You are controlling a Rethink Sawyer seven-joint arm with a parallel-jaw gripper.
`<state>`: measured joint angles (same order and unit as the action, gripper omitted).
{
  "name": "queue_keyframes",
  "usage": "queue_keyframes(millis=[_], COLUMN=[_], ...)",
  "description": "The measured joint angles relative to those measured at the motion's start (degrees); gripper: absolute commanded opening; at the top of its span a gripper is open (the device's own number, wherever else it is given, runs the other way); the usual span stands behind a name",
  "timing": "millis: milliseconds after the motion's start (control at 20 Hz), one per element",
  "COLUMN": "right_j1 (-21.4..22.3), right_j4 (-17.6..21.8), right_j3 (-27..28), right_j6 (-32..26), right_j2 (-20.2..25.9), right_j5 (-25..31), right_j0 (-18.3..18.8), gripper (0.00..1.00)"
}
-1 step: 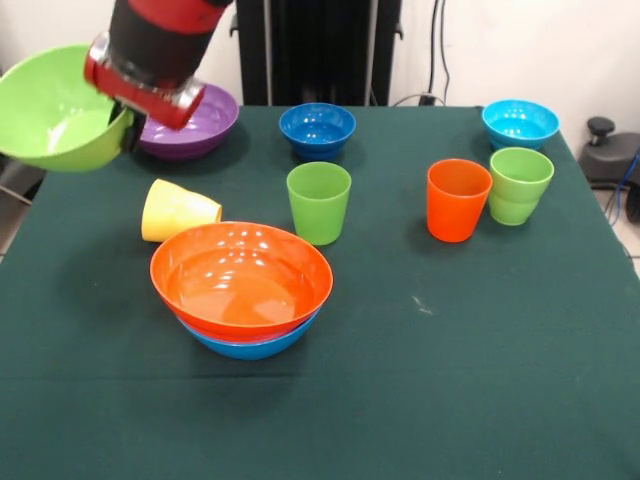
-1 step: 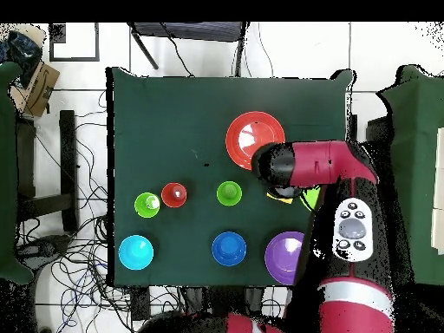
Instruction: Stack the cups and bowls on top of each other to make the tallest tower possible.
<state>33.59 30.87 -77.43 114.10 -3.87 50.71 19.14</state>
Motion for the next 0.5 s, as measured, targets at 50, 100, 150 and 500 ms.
queue_keyframes(millis=[50, 100, 150, 500], right_j1=[0.63, 1.32, 2.04, 3.84], right_j4=[-0.23, -0.53, -0.90, -3.54], right_j3=[0.02, 0.08, 0.18, 1.93], right_j6=[0.00, 0.00, 0.00, 0.00], right_j2=[0.11, 0.29, 0.52, 2.29], right_j5=[0.79, 1.63, 2.46, 4.14], right_j0=[-0.24, -0.48, -0.74, -1.87], gripper=[0.00, 0.00, 0.00, 0.00])
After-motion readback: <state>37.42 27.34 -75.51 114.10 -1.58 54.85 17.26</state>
